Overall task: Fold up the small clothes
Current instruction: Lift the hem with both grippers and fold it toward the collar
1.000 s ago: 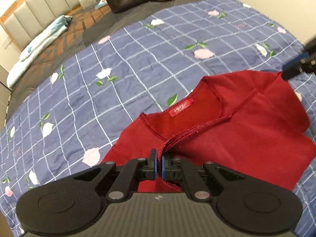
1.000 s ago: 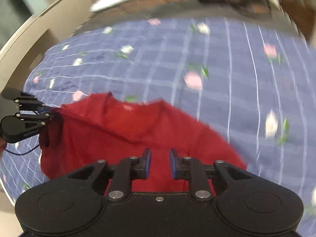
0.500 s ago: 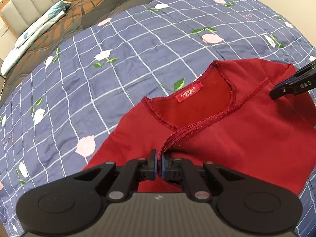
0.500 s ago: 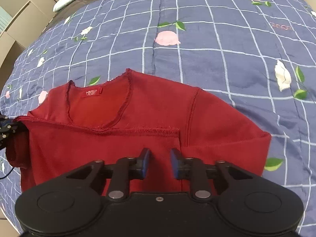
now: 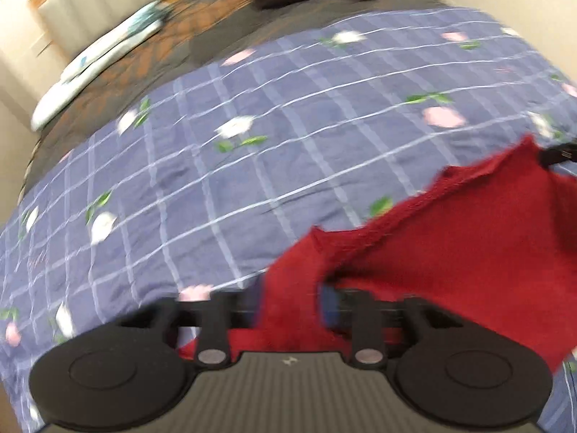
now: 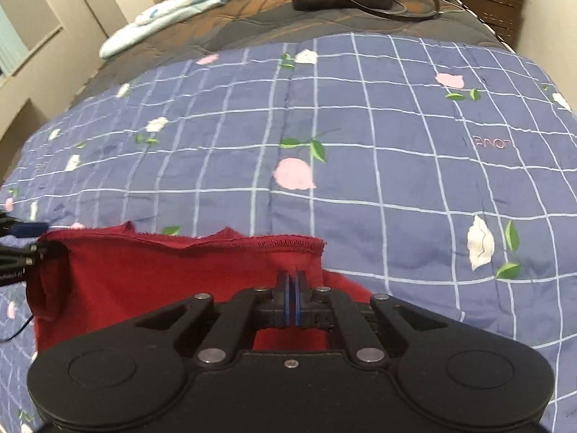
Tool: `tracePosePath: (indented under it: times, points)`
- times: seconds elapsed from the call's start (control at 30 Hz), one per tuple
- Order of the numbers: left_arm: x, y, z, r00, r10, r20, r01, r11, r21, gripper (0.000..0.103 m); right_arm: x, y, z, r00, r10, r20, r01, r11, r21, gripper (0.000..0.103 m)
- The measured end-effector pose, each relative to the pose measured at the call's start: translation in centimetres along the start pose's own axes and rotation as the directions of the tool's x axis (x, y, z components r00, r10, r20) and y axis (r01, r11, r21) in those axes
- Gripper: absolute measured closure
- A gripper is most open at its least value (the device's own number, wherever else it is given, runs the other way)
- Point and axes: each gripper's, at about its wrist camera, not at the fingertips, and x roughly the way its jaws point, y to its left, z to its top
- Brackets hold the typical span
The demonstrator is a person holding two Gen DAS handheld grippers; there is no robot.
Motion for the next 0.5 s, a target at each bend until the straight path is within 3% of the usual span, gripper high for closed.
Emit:
tracePosePath:
  times: [0.07,0.13,0.2,0.3,0.5]
  points:
    - [0.8,0.2,0.1,0.998,0.042,-0.039,-0.044,0.998,-0.049,0.027,0.3,0.0,-0.2,1.0,-0.017,-0.007,0.017,1.0,0.005,0.091]
    - [0.9,0.4,-0.3,0.998,0.032,-0.05,-0.036,0.996,-0.086,0.02,0.2,-0.2,-0.6,1.0,-0.021,-0.002,0.021,1.0,0.005,0.086]
    - [0.6,0.8,-1.0,0.999,0.02,-0.034,-0.024,0.992,-0.121,0.007,0.2,-0.4,-1.3,1.0,-0.026,-0.009,0.026,1.0,0.0,0.084]
    - [0.0,2.1,-2.3,1.0,-0.024,-0.002,0.023,0.98,-0.196,0.004,0.1,-0.3,-3.1,0.999,-0.044,-0.03,0.043,0.999,-0.029,0.084]
    - [-0.5,5.4,-3.1,0.997,-0.083,-0.005,0.076,0.939,-0.334,0.004,-0.4,-0.2,-6.8,0.997,-0.042,-0.07,0.042,0.999,-0.008,0.071]
